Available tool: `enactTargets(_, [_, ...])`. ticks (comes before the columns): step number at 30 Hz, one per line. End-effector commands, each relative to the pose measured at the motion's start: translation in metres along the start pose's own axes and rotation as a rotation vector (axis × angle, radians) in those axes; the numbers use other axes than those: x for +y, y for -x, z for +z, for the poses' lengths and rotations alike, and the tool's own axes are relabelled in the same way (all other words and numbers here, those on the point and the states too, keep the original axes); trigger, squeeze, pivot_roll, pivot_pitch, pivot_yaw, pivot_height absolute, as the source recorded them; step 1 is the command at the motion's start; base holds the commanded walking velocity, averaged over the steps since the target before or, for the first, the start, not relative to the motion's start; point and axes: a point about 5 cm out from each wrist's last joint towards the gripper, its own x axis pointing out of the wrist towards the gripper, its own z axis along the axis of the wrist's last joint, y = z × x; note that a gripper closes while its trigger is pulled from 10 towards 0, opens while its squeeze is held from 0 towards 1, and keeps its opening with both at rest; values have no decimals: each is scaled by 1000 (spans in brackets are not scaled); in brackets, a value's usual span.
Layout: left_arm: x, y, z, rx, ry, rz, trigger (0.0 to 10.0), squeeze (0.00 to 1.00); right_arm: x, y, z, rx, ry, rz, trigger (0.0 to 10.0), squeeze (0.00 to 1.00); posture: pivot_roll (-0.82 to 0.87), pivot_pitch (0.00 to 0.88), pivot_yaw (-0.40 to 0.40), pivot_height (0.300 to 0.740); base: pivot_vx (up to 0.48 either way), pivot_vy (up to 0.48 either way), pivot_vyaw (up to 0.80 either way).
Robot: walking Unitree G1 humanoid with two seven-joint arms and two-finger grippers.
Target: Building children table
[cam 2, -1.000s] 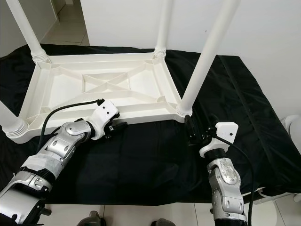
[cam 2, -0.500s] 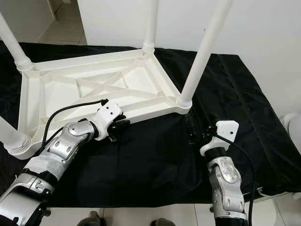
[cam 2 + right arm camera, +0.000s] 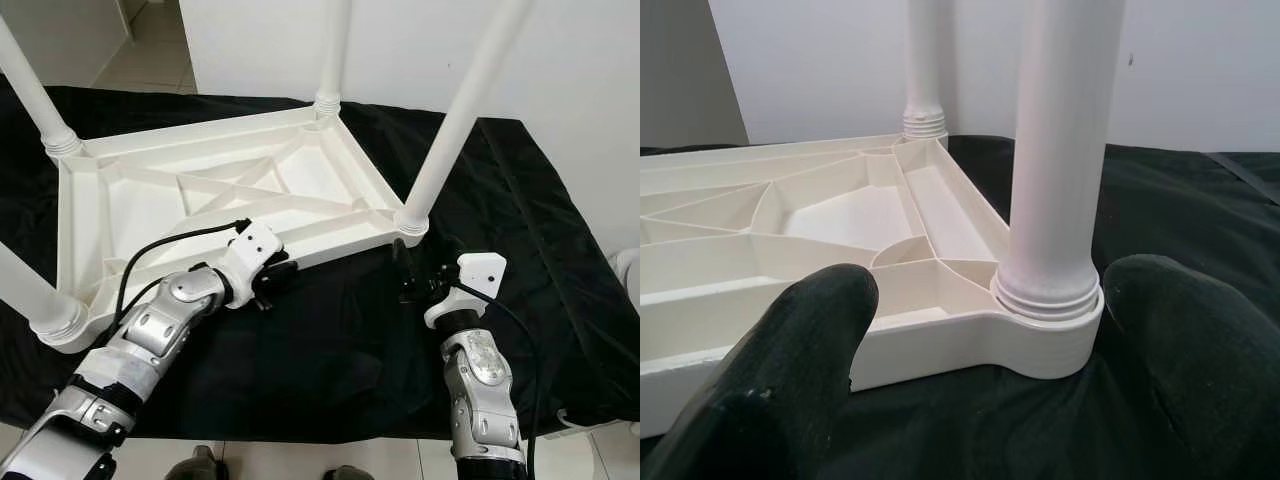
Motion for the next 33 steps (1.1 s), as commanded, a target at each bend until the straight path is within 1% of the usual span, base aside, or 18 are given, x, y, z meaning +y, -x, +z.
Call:
enactTargets(1, [-10,-3,11,-61,9,-66,10000,1000,-2,1,-3,17,2,-4,10000,0,6,15,-22,740,0,0,0])
enactTargets(4, [-8,2,18,-103,5,-71,10000,1000,-1,1,-3,15,2,-6,10000,0,8,14,-19,740,0,0,0])
enactTargets(6, [-8,2,18,-103,5,-71,10000,1000,-1,1,-3,15,2,-6,10000,0,8,14,-19,740,0,0,0])
enactTargets(7, [-6,4,20,-118,-2,-75,10000,553,-1,1,-3,15,1,-7,10000,0,10,16,-19,740,0,0,0])
enactTargets(8, [-6,8,23,-145,-11,-95,10000,0,-1,1,-3,14,0,-7,10000,0,11,16,-17,740,0,0,0])
enactTargets(10, [-7,16,29,-189,-21,-131,10000,0,1,1,-4,14,-2,-6,10000,0,15,17,-17,740,0,0,0])
enactTargets(11, [-7,16,29,-189,-21,-131,10000,0,1,1,-4,14,-2,-6,10000,0,15,17,-17,740,0,0,0])
enactTargets(14, [-7,28,33,-239,-27,-174,10000,0,4,0,-6,14,-7,-2,10000,0,21,17,-16,740,0,0,0])
enactTargets(15, [-7,28,33,-239,-27,-174,10000,0,4,0,-6,14,-7,-2,10000,0,21,17,-16,740,0,0,0])
enactTargets(16, [-5,36,32,-246,-24,-173,10000,0,5,-1,-6,13,-11,1,10000,0,23,18,-18,740,0,0,0])
enactTargets(17, [-4,39,29,-237,-19,-173,10000,0,6,-1,-6,13,-12,3,10000,0,27,18,-21,740,0,0,0])
enactTargets(18, [-4,39,29,-237,-19,-173,10000,0,6,-1,-6,13,-12,3,10000,0,27,18,-21,740,0,0,0])
enactTargets(20, [-4,47,24,-217,-21,-188,10000,0,7,-2,-6,13,-14,8,10000,0,29,18,-23,740,0,0,0])
enactTargets(22, [-1,54,18,-202,-49,-175,10000,0,7,-2,-6,12,-14,11,10000,0,31,19,-25,740,0,0,0])
enactTargets(23, [1,56,15,-188,-38,-169,10000,0,7,-3,-6,12,-15,13,10000,0,36,19,-27,740,0,0,0])
enactTargets(28, [6,63,7,-151,-36,-143,10000,0,7,-4,-6,11,-16,17,10000,0,45,21,-34,740,0,0,0])
enactTargets(29, [12,65,-1,-116,-41,-91,10000,0,8,-5,-6,11,-17,22,10000,0,49,21,-34,740,0,0,0])
enactTargets(33, [12,66,-5,-99,-30,-74,10000,0,9,-6,-6,9,-20,27,10000,0,50,21,-36,740,0,0,0])
